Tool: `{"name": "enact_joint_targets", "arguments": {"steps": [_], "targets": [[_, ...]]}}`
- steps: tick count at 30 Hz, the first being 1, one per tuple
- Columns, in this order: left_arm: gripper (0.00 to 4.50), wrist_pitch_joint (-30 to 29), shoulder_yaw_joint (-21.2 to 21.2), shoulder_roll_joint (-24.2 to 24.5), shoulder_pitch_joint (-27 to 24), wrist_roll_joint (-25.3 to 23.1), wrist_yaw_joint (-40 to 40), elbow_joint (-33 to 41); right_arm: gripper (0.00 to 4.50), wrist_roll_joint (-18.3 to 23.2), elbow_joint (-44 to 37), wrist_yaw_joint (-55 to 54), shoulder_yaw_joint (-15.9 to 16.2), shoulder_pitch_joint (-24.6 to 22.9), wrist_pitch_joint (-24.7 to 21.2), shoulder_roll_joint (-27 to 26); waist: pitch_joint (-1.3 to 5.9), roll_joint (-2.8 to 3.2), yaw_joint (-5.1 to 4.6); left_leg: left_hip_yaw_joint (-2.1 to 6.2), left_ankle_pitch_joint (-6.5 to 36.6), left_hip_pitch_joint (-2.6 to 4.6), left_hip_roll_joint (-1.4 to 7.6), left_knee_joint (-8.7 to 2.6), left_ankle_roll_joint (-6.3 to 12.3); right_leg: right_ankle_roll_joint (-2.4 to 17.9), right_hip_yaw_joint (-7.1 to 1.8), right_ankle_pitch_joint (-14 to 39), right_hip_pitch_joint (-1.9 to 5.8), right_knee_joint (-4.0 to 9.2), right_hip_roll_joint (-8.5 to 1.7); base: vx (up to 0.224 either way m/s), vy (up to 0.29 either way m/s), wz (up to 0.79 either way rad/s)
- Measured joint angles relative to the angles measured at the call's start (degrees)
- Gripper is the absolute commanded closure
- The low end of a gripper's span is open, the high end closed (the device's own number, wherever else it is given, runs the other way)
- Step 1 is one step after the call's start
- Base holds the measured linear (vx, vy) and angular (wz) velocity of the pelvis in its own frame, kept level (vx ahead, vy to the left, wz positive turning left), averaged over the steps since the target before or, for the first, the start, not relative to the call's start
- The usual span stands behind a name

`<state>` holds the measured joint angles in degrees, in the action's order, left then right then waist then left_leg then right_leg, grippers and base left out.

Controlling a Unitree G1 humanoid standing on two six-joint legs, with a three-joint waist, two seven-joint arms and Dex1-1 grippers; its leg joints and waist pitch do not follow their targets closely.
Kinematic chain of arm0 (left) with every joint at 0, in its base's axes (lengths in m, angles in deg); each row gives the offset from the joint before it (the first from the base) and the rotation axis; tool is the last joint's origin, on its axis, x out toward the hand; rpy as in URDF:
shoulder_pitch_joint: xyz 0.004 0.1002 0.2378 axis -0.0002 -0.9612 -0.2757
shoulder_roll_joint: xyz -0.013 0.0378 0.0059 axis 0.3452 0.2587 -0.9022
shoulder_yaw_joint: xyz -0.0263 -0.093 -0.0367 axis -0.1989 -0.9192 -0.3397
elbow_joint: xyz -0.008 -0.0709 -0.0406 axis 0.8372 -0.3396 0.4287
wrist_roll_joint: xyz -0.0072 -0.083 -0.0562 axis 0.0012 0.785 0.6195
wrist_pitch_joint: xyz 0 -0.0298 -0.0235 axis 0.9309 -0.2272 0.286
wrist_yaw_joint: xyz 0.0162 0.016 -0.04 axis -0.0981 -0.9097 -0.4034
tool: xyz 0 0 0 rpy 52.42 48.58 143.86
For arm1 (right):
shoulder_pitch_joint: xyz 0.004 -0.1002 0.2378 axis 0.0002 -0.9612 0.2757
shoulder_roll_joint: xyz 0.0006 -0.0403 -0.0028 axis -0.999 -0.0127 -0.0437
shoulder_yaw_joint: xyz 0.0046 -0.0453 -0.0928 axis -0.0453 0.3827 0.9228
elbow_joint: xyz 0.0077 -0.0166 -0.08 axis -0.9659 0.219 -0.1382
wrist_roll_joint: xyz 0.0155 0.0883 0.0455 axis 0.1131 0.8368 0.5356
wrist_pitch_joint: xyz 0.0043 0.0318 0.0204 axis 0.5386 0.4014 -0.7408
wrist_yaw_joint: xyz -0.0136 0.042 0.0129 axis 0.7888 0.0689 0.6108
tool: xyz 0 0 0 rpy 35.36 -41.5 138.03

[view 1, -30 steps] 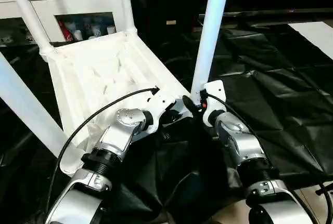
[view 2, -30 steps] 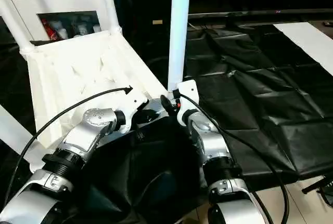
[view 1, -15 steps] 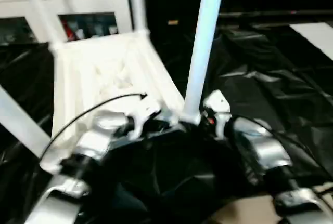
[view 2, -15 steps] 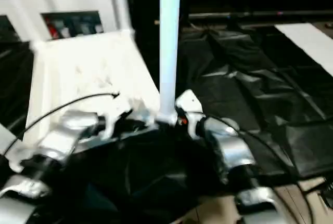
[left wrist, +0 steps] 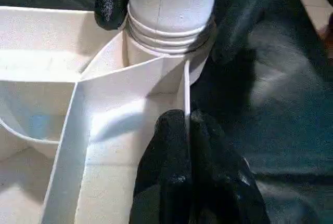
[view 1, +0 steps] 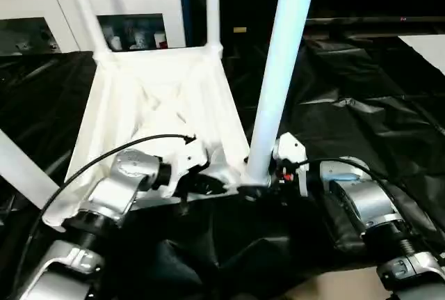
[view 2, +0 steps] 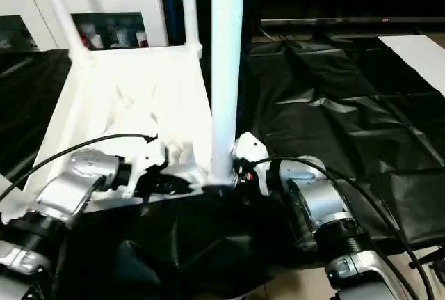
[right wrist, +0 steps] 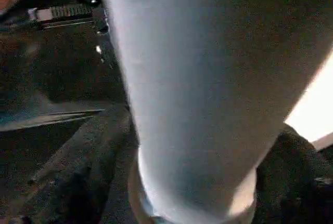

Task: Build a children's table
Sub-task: Rotate leg to tighten

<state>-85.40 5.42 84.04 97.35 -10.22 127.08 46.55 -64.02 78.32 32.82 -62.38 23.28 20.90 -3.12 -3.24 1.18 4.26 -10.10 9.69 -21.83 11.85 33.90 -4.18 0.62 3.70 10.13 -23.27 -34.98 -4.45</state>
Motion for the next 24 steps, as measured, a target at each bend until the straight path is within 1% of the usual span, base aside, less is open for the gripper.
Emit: {"name": "enact_joint_targets", "arguments": {"steps": [2, 3, 4, 5, 6, 7, 9, 10, 12, 13, 15, 18, 21, 23, 24], "targets": [[4.5, 0.0, 0.13, 0.35, -0.06, 0.1, 0.62, 0.18, 1.21, 0.39, -0.03, 0.29, 0.23, -0.02, -0.09, 0.02, 0.0, -0.02, 0.27, 0.0, 0.0, 0.01, 0.0, 0.0, 0.0, 0.0, 0.0, 0.0, 0.0, -0.02, 0.0, 0.0, 0.0, 0.0], [4.5, 0.0, 0.15, 0.4, -0.06, 0.1, 0.75, 0.2, 1.43, 0.39, -0.03, 0.29, 0.27, -0.02, -0.14, 0.02, 0.0, -0.02, 0.42, 0.0, 0.0, 0.02, 0.0, 0.01, 0.0, 0.0, 0.0, 0.0, 0.0, -0.02, 0.0, 0.0, 0.0, 0.0], [4.5, 0.0, 0.17, 0.4, -0.06, 0.1, 0.76, 0.23, 1.43, 0.4, -0.03, 0.28, 0.28, -0.02, -0.19, 0.0, 0.0, -0.03, 0.53, 0.0, 0.0, 0.02, 0.0, 0.01, 0.0, 0.0, 0.0, 0.0, 0.0, -0.03, 0.0, 0.0, 0.0, 0.0], [4.5, -0.01, 0.17, 0.39, -0.06, 0.11, 0.76, 0.24, 1.59, 0.4, -0.03, 0.23, 0.28, -0.02, -0.3, -0.07, 0.0, -0.04, 0.61, 0.0, 0.0, 0.02, 0.0, 0.0, 0.0, 0.0, 0.0, 0.0, 0.0, -0.04, 0.0, 0.0, 0.0, 0.0], [4.5, -0.02, 0.17, 0.36, -0.07, 0.11, 0.75, 0.24, 1.59, 0.41, -0.03, 0.18, 0.26, -0.09, -0.54, -0.18, 0.0, -0.04, 0.67, 0.0, 0.0, 0.02, 0.0, 0.0, 0.0, 0.0, 0.0, 0.0, 0.0, -0.04, 0.0, 0.0, 0.0, 0.0], [4.5, -0.1, 0.12, 0.28, -0.07, 0.08, 0.51, 0.23, 1.75, 0.42, -0.02, -0.27, -0.03, -0.2, -0.76, -0.46, -0.01, -0.06, 0.67, 0.0, 0.0, 0.03, 0.01, 0.0, 0.0, 0.0, 0.0, 0.0, 0.0, -0.04, 0.0, 0.0, 0.0, 0.0], [4.5, -0.56, -0.49, -0.41, -0.06, -0.23, -1.9, -0.04, 1.79, 0.37, 0.66, -3.56, -1.59, -0.55, -1.33, -2.05, -0.01, -0.17, 0.57, 0.0, 0.0, 0.05, 0.01, 0.02, -0.01, 0.02, 0.0, -0.02, 0.0, -0.09, 0.0, 0.0, 0.0, 0.0], [4.5, -0.66, -0.62, -0.49, -0.03, -0.25, -2.64, -0.09, 1.82, 0.32, 0.77, -4.66, -1.85, -0.55, -1.42, -2.43, -0.01, -0.19, 0.55, 0.01, 0.0, 0.06, 0.01, 0.02, -0.01, 0.04, 0.0, -0.03, 0.0, -0.08, 0.0, 0.0, 0.0, 0.0], [4.5, -1.55, -1.49, -2.67, 0.68, -1.27, -6.89, -1.43, 1.85, -0.44, 2.09, -10.73, -3.84, -0.37, -1.86, -4.48, 0.03, -0.27, 0.05, -0.02, 0.0, 0.19, -0.01, 0.02, -0.01, 0.1, -0.04, -0.08, 0.04, -0.07, 0.0, 0.0, 0.0, 0.0], [4.5, -1.89, -1.63, -3.31, 1.02, -1.47, -8.62, -2.01, 1.86, -0.81, 2.94, -13.38, -4.29, 0.05, -1.88, -5.38, 0.04, -0.29, -0.3, -0.02, 0.0, 0.25, -0.02, 0.01, -0.01, 0.1, -0.05, -0.08, 0.06, -0.06, 0.0, 0.0, 0.0, 0.0], [4.5, -2.75, -2.56, -5.91, 2.57, -2.94, -13.96, -4.31, 1.87, -2.32, 5.81, -22.01, -6.17, 1.77, -2.08, -8.56, 0.04, -0.32, -1.3, -0.02, 0.0, 0.37, -0.03, -0.01, -0.02, -0.02, -0.05, -0.03, 0.12, -0.06, 0.01, 0.0, 0.0, 0.0], [4.5, -3.78, -2.91, -8.6, 4.0, -3.81, -19.75, -6.27, 1.88, -2.94, 8.31, -30.98, -7.89, 3.25, -2.32, -11.45, 0.04, -0.31, -1.99, -0.01, 0.0, 0.48, -0.04, -0.09, -0.03, -0.05, -0.04, -0.03, 0.15, -0.07, 0.01, 0.0, 0.0, 0.0], [4.5, -4.67, -3.92, -12.8, 6.45, -5.27, -26.89, -9.7, 1.88, -4.55, 11.61, -42.45, -10.82, 5.68, -2.56, -15.48, 0.05, -0.28, -2.24, 0.01, 0.0, 0.46, -0.05, -0.12, -0.03, -0.04, -0.03, -0.04, 0.13, -0.07, 0.01, 0.0, 0.0, 0.0], [4.5, -5.15, -4.07, -14.68, 7.28, -5.82, -29.96, -10.82, 1.88, -5.29, 12.93, -47.25, -11.53, 6.63, -2.28, -16.72, 0.11, -0.19, -2.25, 0.0, 0.0, 0.44, -0.06, -0.12, -0.03, -0.01, -0.04, -0.06, 0.14, -0.02, 0.01, 0.0, 0.0, 0.0], [4.5, -5.19, -4.06, -15.04, 7.39, -5.85, -30.56, -10.91, 1.88, -5.33, 13.16, -47.87, -11.63, 6.79, -2.03, -16.84, 0.16, -0.09, -2.25, 0.0, 0.0, 0.43, -0.08, -0.12, -0.03, 0.08, -0.07, -0.11, 0.14, -0.01, 0.01, 0.0, 0.0, 0.0]]}}
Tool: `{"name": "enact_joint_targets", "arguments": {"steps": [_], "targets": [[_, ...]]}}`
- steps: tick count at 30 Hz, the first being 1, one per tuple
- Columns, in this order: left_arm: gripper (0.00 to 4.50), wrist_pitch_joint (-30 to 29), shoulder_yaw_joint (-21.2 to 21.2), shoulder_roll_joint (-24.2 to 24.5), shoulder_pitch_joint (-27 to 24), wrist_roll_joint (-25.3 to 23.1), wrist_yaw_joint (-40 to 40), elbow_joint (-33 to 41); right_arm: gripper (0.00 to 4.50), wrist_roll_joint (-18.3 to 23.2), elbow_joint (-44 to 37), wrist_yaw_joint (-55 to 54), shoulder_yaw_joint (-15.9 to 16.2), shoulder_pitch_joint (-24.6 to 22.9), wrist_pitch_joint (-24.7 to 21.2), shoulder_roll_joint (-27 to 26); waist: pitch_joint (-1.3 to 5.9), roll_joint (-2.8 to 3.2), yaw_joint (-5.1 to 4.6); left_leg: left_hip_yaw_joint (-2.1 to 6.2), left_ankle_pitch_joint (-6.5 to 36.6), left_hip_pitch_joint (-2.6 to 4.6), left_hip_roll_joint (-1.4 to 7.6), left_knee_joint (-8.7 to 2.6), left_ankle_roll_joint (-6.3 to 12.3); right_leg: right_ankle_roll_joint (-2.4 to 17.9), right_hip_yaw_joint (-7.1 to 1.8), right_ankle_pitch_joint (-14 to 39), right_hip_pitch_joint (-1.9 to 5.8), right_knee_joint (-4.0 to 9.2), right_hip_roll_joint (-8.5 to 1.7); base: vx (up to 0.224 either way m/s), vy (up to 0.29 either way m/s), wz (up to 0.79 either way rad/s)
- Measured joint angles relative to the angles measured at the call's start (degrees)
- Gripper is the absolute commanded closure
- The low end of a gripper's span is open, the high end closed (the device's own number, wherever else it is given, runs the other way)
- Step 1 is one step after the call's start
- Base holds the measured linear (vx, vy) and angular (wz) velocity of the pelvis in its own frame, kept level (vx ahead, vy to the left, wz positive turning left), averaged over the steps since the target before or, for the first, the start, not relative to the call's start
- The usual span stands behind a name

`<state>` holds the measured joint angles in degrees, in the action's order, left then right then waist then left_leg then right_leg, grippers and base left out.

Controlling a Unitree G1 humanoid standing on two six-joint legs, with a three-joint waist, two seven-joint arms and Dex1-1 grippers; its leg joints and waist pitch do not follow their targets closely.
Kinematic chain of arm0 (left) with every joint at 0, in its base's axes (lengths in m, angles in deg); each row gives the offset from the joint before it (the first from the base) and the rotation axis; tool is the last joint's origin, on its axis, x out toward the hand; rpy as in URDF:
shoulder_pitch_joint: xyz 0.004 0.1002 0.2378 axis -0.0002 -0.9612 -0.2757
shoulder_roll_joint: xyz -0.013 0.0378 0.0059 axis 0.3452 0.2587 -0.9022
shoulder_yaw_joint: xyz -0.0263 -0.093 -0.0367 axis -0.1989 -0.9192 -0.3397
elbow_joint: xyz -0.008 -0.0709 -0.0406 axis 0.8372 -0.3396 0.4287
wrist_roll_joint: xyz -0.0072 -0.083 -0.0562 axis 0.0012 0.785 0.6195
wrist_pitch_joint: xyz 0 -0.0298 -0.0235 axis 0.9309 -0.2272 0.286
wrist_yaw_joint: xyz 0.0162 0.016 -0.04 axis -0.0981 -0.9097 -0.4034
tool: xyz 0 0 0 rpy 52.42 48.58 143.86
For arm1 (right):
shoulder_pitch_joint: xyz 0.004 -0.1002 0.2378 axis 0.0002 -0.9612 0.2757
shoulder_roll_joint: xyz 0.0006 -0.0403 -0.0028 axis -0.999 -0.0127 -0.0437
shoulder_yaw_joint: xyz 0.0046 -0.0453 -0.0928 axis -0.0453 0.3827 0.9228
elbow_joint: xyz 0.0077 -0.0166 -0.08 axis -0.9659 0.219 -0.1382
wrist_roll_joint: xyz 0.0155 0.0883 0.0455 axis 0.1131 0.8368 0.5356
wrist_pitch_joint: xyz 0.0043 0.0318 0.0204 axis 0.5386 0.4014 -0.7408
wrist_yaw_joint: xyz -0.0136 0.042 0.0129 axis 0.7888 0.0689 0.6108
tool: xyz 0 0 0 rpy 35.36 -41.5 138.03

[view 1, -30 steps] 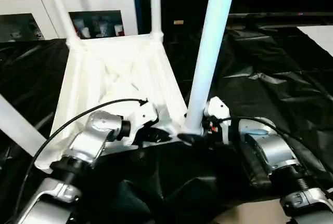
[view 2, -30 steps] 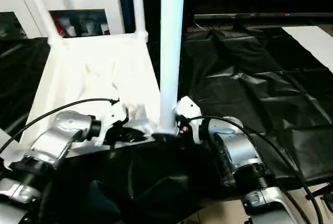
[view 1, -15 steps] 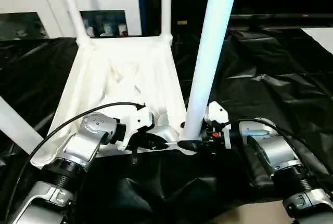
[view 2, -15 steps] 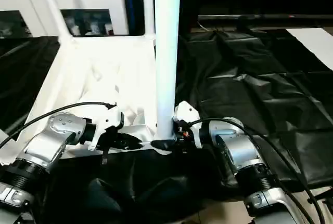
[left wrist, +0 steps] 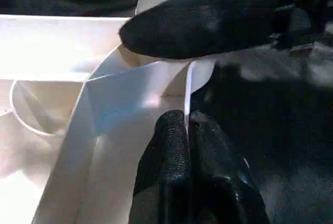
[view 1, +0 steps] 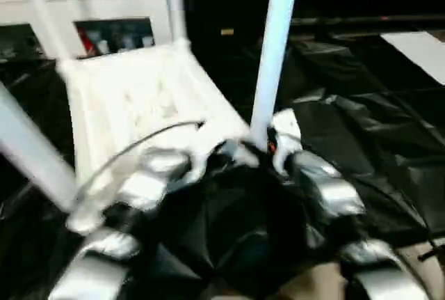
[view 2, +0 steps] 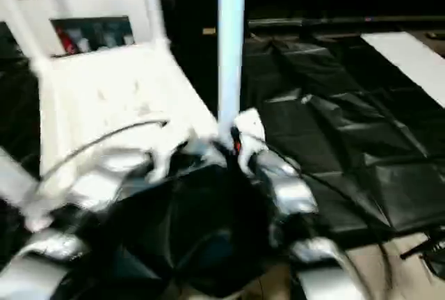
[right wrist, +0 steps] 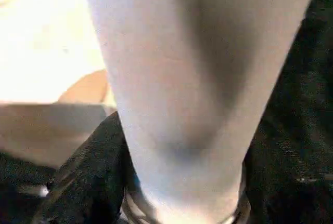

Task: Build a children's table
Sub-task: Rotate leg to tighten

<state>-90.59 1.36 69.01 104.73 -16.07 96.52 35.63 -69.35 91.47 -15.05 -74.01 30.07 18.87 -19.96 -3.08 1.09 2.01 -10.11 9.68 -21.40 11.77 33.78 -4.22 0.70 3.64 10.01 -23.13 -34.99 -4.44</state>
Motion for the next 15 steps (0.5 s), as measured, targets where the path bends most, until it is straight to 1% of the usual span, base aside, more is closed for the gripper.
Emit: {"name": "enact_joint_targets", "arguments": {"steps": [1, 2, 3, 5, 6, 7, 9, 11, 13, 15], "targets": [[4.5, 0.0, 0.0, -0.03, 0.01, 0.0, 0.0, -0.01, 1.53, 0.0, 0.03, 0.01, -0.01, -0.01, 0.13, 0.0, 0.04, 0.06, 0.01, 0.0, 0.0, -0.01, 0.0, 0.0, 0.0, -0.04, 0.0, 0.03, 0.0, 0.01, 0.0, 0.0, 0.0, 0.0], [4.5, 0.0, -0.04, -0.07, 0.04, 0.01, 0.0, -0.01, 1.53, 0.0, 0.04, 0.01, -0.03, -0.01, 0.26, 0.0, 0.06, 0.09, 0.04, 0.0, 0.0, -0.01, 0.0, -0.02, 0.0, -0.06, 0.0, 0.04, 0.0, 0.02, 0.0, 0.0, 0.0, 0.0], [4.5, 0.01, -0.04, -0.09, 0.05, 0.01, 0.03, -0.01, 1.16, 0.01, 0.03, 0.04, -0.04, -0.02, 0.38, 0.0, 0.08, 0.13, 0.09, 0.0, 0.0, -0.02, 0.0, -0.04, 0.0, -0.09, 0.01, 0.07, -0.01, 0.02, 0.0, 0.0, 0.0, 0.0], [4.5, 0.04, -0.14, 0.12, 0.05, 0.03, 0.9, 0.03, 1.13, 0.19, -0.25, 1.11, -0.24, -0.2, 0.3, 0.01, 0.08, 0.13, 0.05, 0.0, 0.0, -0.01, 0.01, -0.05, 0.01, -0.1, 0.01, 0.08, -0.01, 0.02, 0.0, 0.0, 0.0, 0.0], [4.5, 0.04, -0.3, 0.41, 0.04, 0.09, 1.6, 0.06, 0.98, 0.25, -0.67, 2.33, -0.25, -0.49, 0.27, 0.05, 0.08, 0.13, -0.02, 0.0, 0.0, -0.01, 0.02, -0.05, 0.01, -0.1, 0.01, 0.08, -0.02, 0.03, 0.01, 0.0, 0.0, 0.0], [4.5, 0.08, -0.34, 0.63, -0.04, 0.14, 2.23, 0.11, 0.98, 0.25, -0.81, 3.19, -0.24, -0.65, 0.36, 0.14, 0.08, 0.13, -0.04, 0.0, 0.0, -0.01, 0.02, -0.05, 0.01, -0.1, 0.01, 0.08, -0.02, 0.03, 0.02, 0.0, 0.0, 0.0], [4.5, 0.62, -0.34, 1.43, -0.39, 0.24, 3.87, 0.36, 0.7, 0.25, -0.83, 6.38, -0.21, -0.85, 0.79, 0.87, 0.07, 0.12, -0.09, 0.0, 0.0, 0.0, 0.02, -0.06, 0.01, -0.1, 0.02, 0.08, -0.02, 0.02, 0.02, 0.0, 0.0, 0.0], [4.5, 1.04, -0.04, 2.81, -0.99, 0.66, 5.95, 1.09, 0.7, 0.73, -1.45, 11.11, 1.35, -1.25, 0.99, 2.72, 0.05, 0.1, -0.12, 0.0, 0.0, 0.0, 0.03, -0.08, 0.01, -0.09, 0.02, 0.07, -0.03, 0.01, 0.02, 0.0, 0.0, 0.0], [4.5, 1.18, -0.05, 3.89, -1.4, 1.19, 7.78, 1.48, 0.7, 0.87, -1.64, 14.4, 2.06, -1.33, 1.11, 3.65, 0.05, 0.1, -0.03, 0.01, 0.0, 0.0, 0.04, -0.11, 0.0, -0.07, 0.03, 0.06, -0.03, 0.0, 0.03, 0.0, 0.0, 0.0], [4.5, 1.27, 0.33, 5.66, -2.64, 2.07, 10.94, 3.43, 0.7, 1.21, -3.28, 19.7, 4.4, -1.99, 1.34, 6.36, 0.0, 0.04, 0.21, 0.01, 0.0, -0.02, 0.04, -0.11, 0.0, -0.07, 0.04, 0.06, -0.04, 0.01, 0.02, 0.0, 0.0, 0.0]]}}
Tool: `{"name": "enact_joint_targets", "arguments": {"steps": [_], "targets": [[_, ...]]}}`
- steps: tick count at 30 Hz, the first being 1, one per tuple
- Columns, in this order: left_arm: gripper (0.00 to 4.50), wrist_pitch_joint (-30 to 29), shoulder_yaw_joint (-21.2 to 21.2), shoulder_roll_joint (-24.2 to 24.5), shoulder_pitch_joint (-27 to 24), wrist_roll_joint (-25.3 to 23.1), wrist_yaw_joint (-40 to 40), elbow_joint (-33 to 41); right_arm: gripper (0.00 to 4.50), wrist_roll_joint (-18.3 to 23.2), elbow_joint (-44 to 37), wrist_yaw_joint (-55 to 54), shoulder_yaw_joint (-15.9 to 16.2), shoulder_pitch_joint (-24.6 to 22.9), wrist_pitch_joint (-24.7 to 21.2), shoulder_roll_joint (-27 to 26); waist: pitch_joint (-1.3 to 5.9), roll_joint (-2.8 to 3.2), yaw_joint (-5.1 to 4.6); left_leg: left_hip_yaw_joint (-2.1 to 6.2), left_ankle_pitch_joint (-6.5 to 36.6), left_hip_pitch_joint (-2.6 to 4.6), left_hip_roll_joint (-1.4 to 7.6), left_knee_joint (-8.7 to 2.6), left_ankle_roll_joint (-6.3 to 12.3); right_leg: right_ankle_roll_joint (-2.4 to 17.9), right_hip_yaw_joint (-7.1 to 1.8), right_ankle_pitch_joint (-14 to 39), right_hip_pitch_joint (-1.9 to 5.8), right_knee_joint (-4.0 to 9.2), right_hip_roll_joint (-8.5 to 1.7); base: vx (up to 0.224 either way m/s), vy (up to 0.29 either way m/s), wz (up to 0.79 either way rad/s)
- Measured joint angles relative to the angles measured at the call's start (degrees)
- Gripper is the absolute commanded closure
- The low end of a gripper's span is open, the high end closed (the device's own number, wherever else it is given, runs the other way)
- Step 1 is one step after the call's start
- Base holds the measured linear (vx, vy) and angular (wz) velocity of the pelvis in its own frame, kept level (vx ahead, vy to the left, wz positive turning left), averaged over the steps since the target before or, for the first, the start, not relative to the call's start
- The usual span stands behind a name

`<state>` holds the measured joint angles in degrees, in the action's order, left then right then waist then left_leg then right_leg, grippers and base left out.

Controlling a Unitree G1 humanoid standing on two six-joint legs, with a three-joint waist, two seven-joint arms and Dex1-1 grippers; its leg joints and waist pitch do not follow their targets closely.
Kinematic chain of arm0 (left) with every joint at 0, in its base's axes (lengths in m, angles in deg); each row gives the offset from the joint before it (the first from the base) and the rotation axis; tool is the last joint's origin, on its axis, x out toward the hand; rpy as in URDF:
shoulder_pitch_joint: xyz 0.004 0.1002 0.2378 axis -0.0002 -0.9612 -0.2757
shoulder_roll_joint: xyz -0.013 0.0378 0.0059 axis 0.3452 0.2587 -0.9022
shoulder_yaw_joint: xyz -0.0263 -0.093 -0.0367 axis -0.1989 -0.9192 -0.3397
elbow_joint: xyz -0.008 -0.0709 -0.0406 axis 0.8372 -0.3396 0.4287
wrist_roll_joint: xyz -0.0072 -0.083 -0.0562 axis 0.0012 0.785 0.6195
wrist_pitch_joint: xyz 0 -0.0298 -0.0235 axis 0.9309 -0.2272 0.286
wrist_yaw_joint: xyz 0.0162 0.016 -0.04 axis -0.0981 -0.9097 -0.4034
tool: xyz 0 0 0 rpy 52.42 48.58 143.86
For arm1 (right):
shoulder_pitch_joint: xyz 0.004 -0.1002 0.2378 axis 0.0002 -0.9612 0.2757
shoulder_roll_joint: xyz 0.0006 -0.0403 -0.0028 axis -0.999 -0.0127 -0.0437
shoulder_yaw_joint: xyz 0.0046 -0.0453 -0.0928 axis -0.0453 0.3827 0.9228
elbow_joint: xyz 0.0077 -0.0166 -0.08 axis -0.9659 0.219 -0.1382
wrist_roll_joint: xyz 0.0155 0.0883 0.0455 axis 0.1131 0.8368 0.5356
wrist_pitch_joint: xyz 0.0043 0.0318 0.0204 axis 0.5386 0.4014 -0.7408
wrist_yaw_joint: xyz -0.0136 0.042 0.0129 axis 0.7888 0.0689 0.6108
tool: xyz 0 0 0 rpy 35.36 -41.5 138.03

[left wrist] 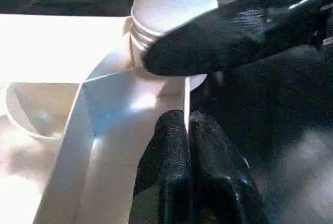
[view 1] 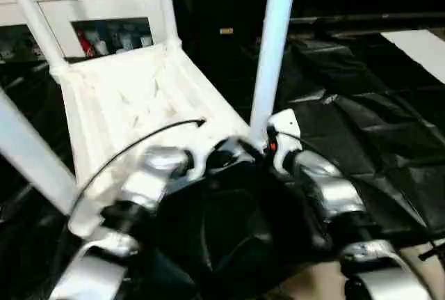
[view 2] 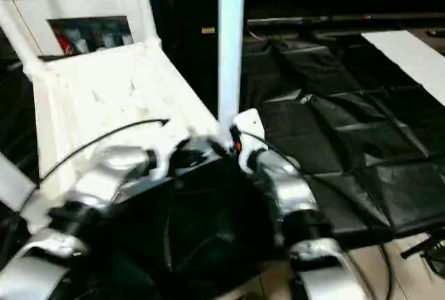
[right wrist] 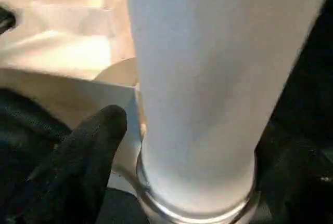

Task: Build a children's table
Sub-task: Rotate leg to tighten

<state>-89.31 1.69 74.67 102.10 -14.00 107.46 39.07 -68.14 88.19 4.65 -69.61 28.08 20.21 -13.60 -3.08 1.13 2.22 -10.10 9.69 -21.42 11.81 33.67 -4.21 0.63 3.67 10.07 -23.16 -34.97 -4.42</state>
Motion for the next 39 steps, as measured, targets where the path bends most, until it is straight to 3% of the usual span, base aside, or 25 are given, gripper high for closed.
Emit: {"name": "enact_joint_targets", "arguments": {"steps": [7, 15, 16, 20, 22, 28, 31, 34, 39], "targets": [[4.5, 1.74, 1.54, 5.34, -2.47, 2.43, 10.82, 4.19, 0.7, 0.46, -4.46, 15.35, 4.63, -1.67, 2.12, 5.68, -0.07, -0.1, 1.42, -0.01, 0.0, -0.09, 0.01, 0.02, 0.0, 0.0, 0.0, 0.01, -0.01, 0.02, -0.01, 0.0, 0.0, 0.0], [4.5, 1.73, 2.54, 8.28, -4.77, 4.8, 17.19, 8.38, 0.7, 2.88, -8.71, 25.12, 6.7, -3.51, 1.9, 9.62, -0.15, -0.25, 1.74, -0.04, 0.0, -0.14, 0.03, 0.08, 0.0, -0.05, 0.0, 0.06, -0.02, 0.03, -0.03, 0.0, 0.0, 0.0], [4.5, 1.57, 2.6, 8.55, -5.02, 4.96, 17.84, 8.65, 0.96, 3.2, -9.0, 25.96, 6.96, -3.72, 1.87, 9.84, -0.15, -0.25, 1.78, -0.04, 0.0, -0.15, 0.03, 0.08, 0.0, -0.05, 0.0, 0.06, -0.03, 0.02, -0.03, 0.0, 0.0, 0.0], [4.5, 1.34, 2.75, 9.34, -5.57, 5.29, 19.8, 9.66, 1.09, 4.0, -9.32, 27.78, 7.08, -3.93, 1.01, 10.33, -0.15, -0.25, 2.08, -0.04, 0.0, -0.15, 0.03, 0.1, 0.0, -0.04, 0.0, 0.05, -0.03, 0.01, -0.03, 0.0, 0.0, 0.0], [4.5, 1.34, 2.86, 9.39, -5.57, 5.29, 20.03, 9.83, 1.47, 4.1, -9.43, 28.22, 7.08, -3.94, 0.79, 10.33, -0.15, -0.25, 2.4, -0.04, 0.0, -0.14, 0.03, 0.11, 0.0, -0.02, 0.0, 0.04, -0.02, 0.0, -0.03, 0.0, 0.0, 0.0], [4.5, 1.36, 3.11, 9.42, -5.56, 5.35, 20.24, 9.86, 1.76, 4.34, -10.3, 28.28, 7.31, -4.44, -0.26, 10.42, -0.15, -0.25, 2.76, -0.04, 0.0, -0.13, 0.03, 0.1, 0.0, -0.03, 0.0, 0.05, -0.02, -0.01, -0.03, 0.0, 0.0, 0.0], [4.5, 1.37, 3.18, 8.2, -5.35, 4.55, 17.23, 8.93, 1.79, 3.81, -10.28, 24.97, 6.34, -5.38, -0.53, 9.57, -0.15, -0.26, 2.86, -0.04, 0.0, -0.14, 0.03, 0.13, 0.0, -0.04, -0.01, 0.05, -0.02, -0.01, -0.03, 0.0, 0.0, 0.0], [4.5, 1.21, 2.52, 4.99, -3.49, 2.15, 10.41, 5.74, 1.81, 2.07, -7.35, 15.02, 3.08, -4.91, -1.41, 5.82, -0.14, -0.26, 2.47, -0.06, 0.0, -0.01, 0.01, 0.13, 0.0, 0.04, -0.03, -0.02, 0.02, -0.04, -0.03, 0.0, 0.0, 0.0], [4.5, -0.44, 0.97, -1.21, 0.05, -0.34, -2.23, 0.47, 1.81, 0.77, -0.27, -4.69, -2.22, -1.06, -1.98, -1.41, -0.14, -0.29, 0.6, -0.04, -0.01, 0.05, 0.0, 0.1, -0.01, -0.12, -0.02, -0.02, -0.01, -0.07, -0.02, 0.0, 0.0, 0.0]]}}
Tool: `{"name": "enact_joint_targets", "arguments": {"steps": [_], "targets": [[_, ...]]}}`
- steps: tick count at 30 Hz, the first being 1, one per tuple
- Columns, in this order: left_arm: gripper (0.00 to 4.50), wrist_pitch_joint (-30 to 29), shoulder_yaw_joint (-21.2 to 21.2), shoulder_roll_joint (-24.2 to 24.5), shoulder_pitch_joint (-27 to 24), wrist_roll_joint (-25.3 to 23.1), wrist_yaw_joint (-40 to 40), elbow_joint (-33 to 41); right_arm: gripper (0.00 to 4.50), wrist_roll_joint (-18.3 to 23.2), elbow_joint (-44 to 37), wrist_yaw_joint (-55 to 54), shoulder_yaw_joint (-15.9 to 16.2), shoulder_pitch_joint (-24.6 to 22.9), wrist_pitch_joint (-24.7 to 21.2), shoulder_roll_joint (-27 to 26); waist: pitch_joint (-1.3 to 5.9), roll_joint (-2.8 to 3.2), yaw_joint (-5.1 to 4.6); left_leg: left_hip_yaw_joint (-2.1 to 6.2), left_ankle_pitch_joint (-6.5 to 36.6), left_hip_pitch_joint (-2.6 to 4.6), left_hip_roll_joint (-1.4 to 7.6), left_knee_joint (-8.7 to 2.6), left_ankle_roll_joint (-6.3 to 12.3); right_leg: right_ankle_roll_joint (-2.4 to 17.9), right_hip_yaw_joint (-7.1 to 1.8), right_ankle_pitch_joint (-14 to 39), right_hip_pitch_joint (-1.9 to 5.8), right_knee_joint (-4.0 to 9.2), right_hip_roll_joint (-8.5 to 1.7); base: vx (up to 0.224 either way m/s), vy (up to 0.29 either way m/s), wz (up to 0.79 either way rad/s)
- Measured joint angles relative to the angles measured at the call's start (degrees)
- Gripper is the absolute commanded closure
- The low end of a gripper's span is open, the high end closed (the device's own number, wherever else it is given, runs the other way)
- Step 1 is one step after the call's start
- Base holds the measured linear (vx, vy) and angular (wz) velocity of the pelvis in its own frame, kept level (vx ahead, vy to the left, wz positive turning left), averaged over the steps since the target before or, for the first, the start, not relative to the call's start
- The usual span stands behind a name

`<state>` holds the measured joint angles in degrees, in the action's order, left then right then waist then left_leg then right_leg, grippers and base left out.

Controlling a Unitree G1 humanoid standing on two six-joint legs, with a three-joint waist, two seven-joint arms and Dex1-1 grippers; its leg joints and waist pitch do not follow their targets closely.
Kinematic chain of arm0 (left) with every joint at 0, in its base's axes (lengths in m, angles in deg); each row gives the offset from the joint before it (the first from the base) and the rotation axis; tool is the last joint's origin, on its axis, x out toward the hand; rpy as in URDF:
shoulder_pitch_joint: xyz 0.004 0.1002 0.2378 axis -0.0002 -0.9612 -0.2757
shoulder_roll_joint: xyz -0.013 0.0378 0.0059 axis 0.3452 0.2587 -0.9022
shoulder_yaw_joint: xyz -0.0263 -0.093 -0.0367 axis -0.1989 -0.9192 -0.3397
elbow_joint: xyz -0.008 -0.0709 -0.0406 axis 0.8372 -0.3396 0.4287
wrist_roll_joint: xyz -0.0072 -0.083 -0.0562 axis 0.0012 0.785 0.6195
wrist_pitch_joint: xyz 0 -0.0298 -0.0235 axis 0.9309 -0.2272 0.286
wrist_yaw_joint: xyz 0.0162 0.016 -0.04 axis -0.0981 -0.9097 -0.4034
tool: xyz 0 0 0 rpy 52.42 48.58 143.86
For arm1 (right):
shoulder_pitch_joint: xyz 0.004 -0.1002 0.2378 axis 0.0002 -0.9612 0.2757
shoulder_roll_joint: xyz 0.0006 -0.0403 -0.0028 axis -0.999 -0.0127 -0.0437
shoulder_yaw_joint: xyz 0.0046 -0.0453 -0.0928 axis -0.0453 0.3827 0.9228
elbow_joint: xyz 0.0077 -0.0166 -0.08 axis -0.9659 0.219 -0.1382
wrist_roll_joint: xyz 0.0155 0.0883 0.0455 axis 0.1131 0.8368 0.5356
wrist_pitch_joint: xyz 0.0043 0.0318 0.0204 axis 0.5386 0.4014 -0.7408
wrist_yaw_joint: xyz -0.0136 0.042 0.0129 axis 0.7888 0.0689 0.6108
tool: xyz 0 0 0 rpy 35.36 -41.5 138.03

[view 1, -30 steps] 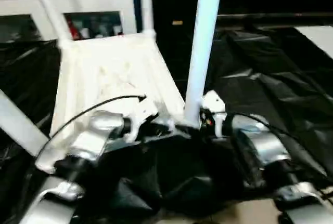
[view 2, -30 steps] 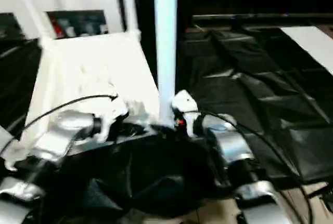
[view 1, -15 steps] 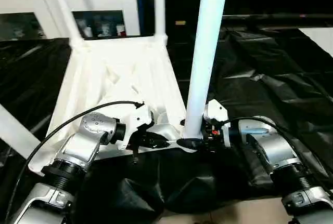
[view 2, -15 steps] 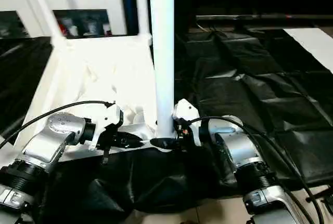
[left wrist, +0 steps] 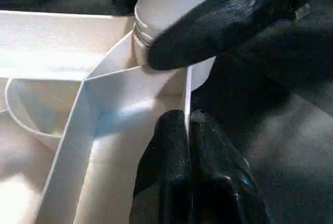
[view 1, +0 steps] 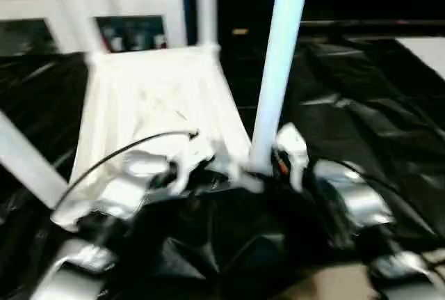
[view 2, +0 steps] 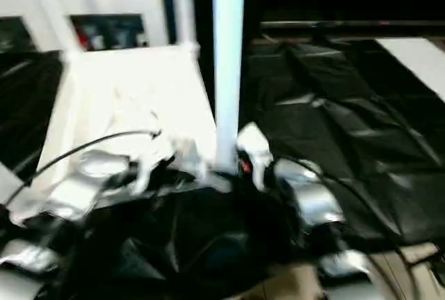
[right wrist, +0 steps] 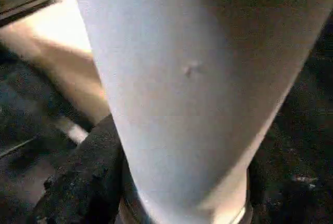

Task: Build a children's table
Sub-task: Rotate leg to tighten

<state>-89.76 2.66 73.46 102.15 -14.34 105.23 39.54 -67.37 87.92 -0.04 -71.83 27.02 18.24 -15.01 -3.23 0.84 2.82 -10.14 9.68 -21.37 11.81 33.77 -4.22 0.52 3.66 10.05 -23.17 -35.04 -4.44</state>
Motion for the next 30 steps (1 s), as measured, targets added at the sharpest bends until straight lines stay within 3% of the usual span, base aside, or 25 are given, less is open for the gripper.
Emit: {"name": "enact_joint_targets", "arguments": {"steps": [6, 7, 11, 13, 16, 20, 25, 30], "targets": [[4.5, -0.38, -0.27, -4.1, 2.45, -1.39, -7.44, -3.21, 1.81, -1.92, 3.12, -12.34, -2.57, 2.19, 1.25, -3.86, 0.05, 0.09, -0.52, 0.01, 0.0, -0.04, -0.01, -0.11, 0.0, 0.07, 0.01, -0.03, -0.01, 0.07, 0.0, 0.0, 0.0, 0.0], [4.5, -0.38, -0.4, -4.15, 2.46, -1.39, -7.3, -3.21, 1.25, -1.98, 3.18, -12.31, -2.57, 2.12, 1.7, -3.88, 0.07, 0.11, -0.51, 0.01, 0.0, -0.04, -0.01, -0.11, 0.0, 0.03, 0.0, 0.01, -0.01, 0.08, 0.0, 0.0, 0.0, 0.0], [4.5, -0.37, -0.83, -4.01, 2.45, -1.4, -6.28, -3.21, 1.05, -1.26, 2.91, -11.1, -2.77, 1.91, 1.77, -4.21, 0.07, 0.14, -0.66, -0.01, 0.0, -0.04, -0.02, -0.12, 0.01, 0.03, 0.0, 0.05, -0.01, 0.09, 0.0, 0.0, 0.0, 0.0], [4.5, -0.24, -1.03, -3.62, 2.39, -1.38, -5.34, -3.2, 0.74, -1.26, 2.91, -10.06, -2.77, 1.91, 1.87, -4.03, 0.07, 0.14, -0.77, -0.01, 0.0, -0.03, -0.01, -0.13, 0.01, 0.04, 0.0, 0.04, -0.01, 0.09, 0.0, 0.0, 0.0, 0.0], [4.5, 0.27, -0.98, -2.65, 2.01, -1.1, -3.54, -2.88, 0.61, -1.13, 2.57, -5.93, -2.47, 1.52, 2.28, -3.15, 0.06, 0.14, -0.88, 0.0, 0.01, -0.02, -0.01, -0.17, 0.0, 0.06, 0.01, 0.02, -0.02, 0.08, 0.01, 0.0, 0.0, 0.0], [4.5, 0.66, -0.54, 0.45, 0.1, 0.52, 1.88, -0.06, 0.61, -0.4, -0.29, 5.07, 0.73, -0.35, 3.12, 1.69, 0.04, 0.13, -0.62, 0.01, 0.01, -0.04, 0.0, -0.2, 0.0, 0.06, 0.03, 0.03, -0.04, 0.08, 0.01, 0.0, 0.0, 0.0], [4.5, 1.98, 0.35, 4.07, -1.92, 2.29, 10.08, 2.93, 0.61, 0.84, -4.34, 17.72, 4.61, -1.19, 3.7, 6.71, 0.0, 0.08, 0.6, 0.0, 0.0, -0.13, 0.0, -0.14, 0.01, 0.06, 0.03, 0.03, -0.03, 0.09, 0.0, 0.0, 0.0, 0.0], [4.5, 2.55, 1.26, 7.1, -3.04, 3.28, 15.33, 5.02, 0.61, 1.76, -6.72, 25.26, 6.36, -2.31, 4.28, 9.18, -0.02, 0.05, 1.06, -0.01, 0.0, -0.15, 0.01, -0.09, 0.01, 0.06, 0.02, 0.03, -0.02, 0.09, -0.01, 0.0, 0.0, 0.0]]}}
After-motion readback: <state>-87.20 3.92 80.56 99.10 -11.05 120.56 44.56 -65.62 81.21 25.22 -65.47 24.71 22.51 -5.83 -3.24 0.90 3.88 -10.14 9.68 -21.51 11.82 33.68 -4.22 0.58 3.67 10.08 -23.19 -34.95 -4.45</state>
